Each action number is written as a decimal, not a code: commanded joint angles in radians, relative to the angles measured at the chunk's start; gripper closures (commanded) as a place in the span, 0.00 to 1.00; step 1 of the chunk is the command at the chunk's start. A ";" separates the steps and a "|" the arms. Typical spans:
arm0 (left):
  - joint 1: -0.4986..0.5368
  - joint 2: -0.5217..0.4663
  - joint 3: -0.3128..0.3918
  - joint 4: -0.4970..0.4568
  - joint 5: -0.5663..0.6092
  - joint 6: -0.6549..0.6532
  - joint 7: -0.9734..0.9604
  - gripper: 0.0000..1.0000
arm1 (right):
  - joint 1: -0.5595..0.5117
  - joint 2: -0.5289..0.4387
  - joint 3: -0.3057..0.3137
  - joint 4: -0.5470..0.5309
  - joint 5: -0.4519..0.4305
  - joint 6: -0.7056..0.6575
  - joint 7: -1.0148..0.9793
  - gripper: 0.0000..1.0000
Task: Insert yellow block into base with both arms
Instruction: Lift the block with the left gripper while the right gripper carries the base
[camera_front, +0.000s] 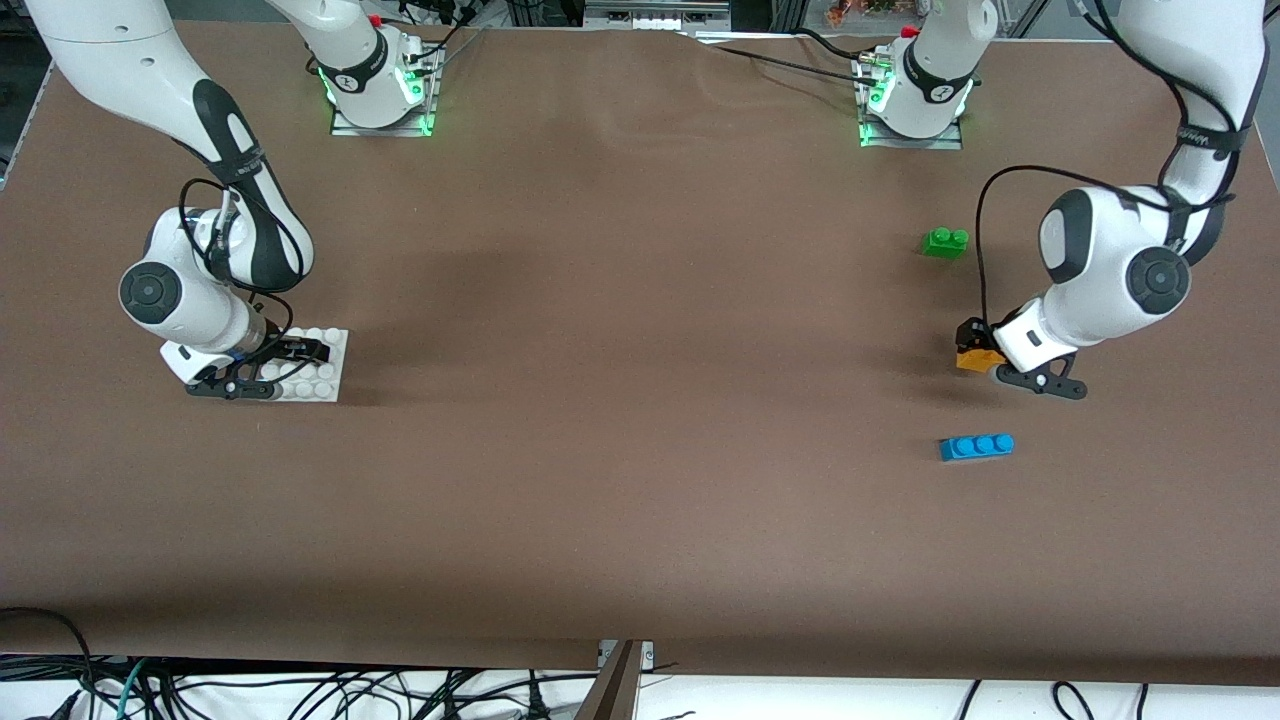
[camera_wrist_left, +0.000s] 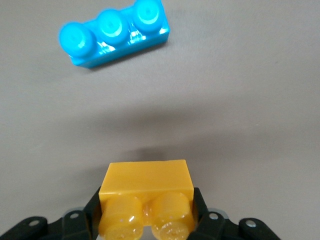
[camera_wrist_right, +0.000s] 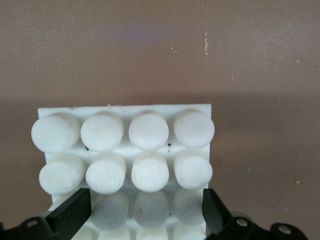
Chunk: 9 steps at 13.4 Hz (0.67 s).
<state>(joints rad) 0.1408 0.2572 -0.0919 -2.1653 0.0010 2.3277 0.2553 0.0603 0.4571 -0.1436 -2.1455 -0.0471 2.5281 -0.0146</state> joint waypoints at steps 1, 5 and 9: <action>-0.003 -0.061 -0.002 0.011 0.008 -0.045 -0.013 1.00 | -0.005 0.009 -0.001 -0.030 0.000 0.015 -0.025 0.00; -0.003 -0.088 -0.005 0.099 0.001 -0.148 -0.013 1.00 | -0.004 0.034 0.006 -0.036 0.000 0.070 -0.010 0.00; -0.003 -0.090 -0.005 0.214 -0.018 -0.280 -0.017 1.00 | 0.001 0.040 0.038 -0.034 0.003 0.074 -0.002 0.00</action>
<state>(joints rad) 0.1402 0.1732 -0.0953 -2.0086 -0.0026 2.1193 0.2464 0.0604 0.4606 -0.1417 -2.1582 -0.0508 2.5608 -0.0165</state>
